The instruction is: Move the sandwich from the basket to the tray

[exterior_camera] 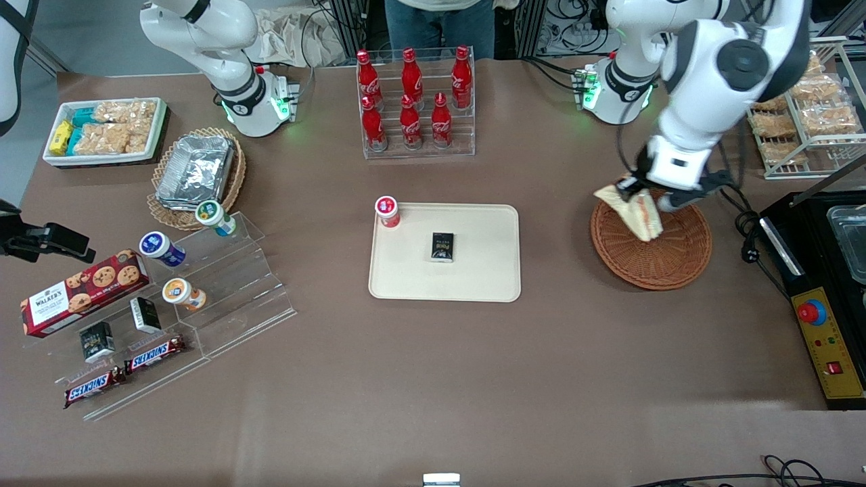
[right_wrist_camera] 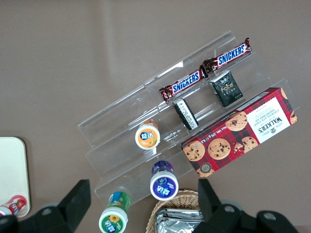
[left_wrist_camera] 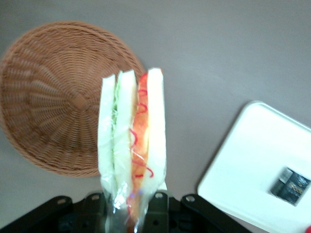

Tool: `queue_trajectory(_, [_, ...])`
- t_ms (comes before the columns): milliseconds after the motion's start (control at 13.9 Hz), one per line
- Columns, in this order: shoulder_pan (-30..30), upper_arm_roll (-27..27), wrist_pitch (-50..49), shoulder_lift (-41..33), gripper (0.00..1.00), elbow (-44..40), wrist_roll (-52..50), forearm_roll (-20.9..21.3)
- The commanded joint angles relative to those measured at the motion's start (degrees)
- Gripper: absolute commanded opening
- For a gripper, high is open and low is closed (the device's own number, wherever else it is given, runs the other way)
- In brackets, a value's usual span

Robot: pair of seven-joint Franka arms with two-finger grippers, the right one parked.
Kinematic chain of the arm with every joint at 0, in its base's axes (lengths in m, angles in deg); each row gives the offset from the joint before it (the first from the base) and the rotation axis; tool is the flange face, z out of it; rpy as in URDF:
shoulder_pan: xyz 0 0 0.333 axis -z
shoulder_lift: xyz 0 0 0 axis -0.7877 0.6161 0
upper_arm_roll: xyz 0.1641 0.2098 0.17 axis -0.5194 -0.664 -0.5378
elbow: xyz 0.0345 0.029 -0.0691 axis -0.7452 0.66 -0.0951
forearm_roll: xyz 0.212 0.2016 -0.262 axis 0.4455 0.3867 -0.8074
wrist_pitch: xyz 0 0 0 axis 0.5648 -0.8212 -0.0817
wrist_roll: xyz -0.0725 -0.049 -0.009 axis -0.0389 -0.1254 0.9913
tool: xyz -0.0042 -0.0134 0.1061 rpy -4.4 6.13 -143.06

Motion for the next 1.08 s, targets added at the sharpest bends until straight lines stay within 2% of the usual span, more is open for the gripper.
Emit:
queue_trajectory(0, [6.7,0.6,1.8,5.4,0.00,-2.4,-0.4,-1.2])
queue_trajectory(216, [14.8,0.8,12.5,13.0,0.00,-2.4,-1.9,-3.1])
queue_trajectory(431, [18.7,0.8,20.9,20.7,0.00,-2.3,-1.9,-1.9])
queue_trajectory(503, [19.0,0.8,23.4,23.3,0.00,-2.3,-1.6,-1.1])
queue_trajectory(719, [20.2,0.8,27.3,29.7,0.00,-2.3,-1.8,4.7])
queue_trajectory(1006, [20.3,0.7,28.7,32.2,0.00,-2.6,-1.9,8.8])
